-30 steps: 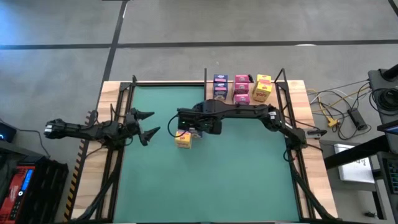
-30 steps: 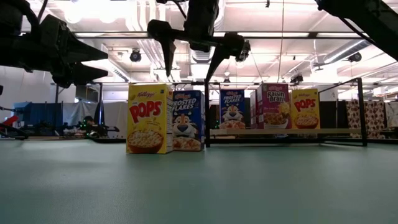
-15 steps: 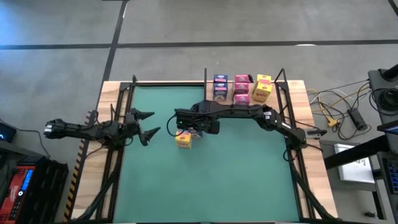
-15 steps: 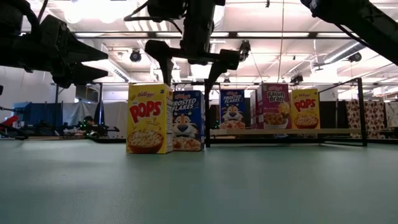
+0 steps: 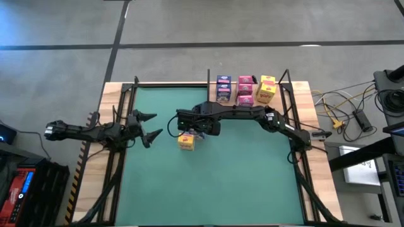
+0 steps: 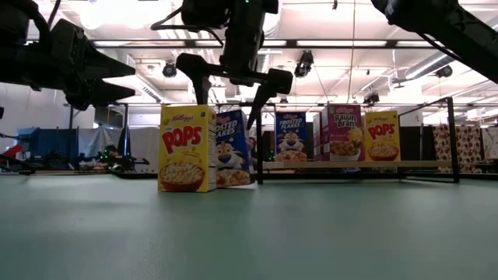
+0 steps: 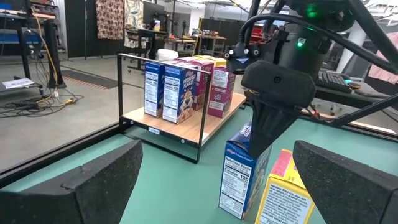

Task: Stack cereal on shelf
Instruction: Put the blue cereal box onto the shelf

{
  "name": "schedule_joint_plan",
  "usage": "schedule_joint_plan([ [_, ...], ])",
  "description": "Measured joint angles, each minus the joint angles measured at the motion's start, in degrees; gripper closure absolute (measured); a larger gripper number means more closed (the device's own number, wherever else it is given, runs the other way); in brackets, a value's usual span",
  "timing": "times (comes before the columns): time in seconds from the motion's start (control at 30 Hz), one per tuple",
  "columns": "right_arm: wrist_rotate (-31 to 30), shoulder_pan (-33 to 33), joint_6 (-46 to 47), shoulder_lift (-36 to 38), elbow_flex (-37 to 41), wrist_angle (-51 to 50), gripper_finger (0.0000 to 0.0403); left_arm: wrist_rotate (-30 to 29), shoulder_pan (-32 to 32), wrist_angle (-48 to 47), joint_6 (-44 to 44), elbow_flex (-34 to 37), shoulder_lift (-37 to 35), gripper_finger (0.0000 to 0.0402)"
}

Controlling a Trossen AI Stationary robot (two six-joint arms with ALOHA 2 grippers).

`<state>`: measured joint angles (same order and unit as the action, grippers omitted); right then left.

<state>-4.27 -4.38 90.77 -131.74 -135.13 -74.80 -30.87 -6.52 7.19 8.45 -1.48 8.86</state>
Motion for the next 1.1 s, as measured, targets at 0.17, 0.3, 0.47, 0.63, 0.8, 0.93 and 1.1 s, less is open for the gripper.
schedule_joint_plan([
  [0.17,0.0,0.0,0.14,-0.07,0.02,-1.38,0.003,0.02,0.0,0.03,-0.01,0.0,0.07,0.0003],
  [0.3,0.03,0.02,0.28,-0.09,0.07,-2.47,0.003,0.01,0.0,0.03,0.0,0.0,0.07,0.0003],
  [0.47,0.0,0.0,-0.22,-0.17,0.09,-2.74,0.0032,0.0,0.0,0.01,0.01,0.0,0.11,0.0003],
  [0.63,-0.19,0.0,-0.38,-0.17,0.13,-2.63,0.0059,0.01,0.0,-0.01,0.01,0.0,0.11,0.0003],
  [0.8,-0.42,0.0,-0.53,-0.24,0.23,-2.74,0.0096,0.02,-0.02,-0.01,0.02,0.0,0.11,0.0003],
  [0.93,-0.4,-0.04,-0.54,-0.26,0.26,-2.76,0.011,0.01,-0.01,-0.01,-0.01,0.0,0.11,0.0003],
  [1.1,-0.38,-0.04,-0.83,-0.01,0.2,-2.79,0.0114,-0.01,0.0,-0.01,0.02,0.0,0.11,0.0003],
])
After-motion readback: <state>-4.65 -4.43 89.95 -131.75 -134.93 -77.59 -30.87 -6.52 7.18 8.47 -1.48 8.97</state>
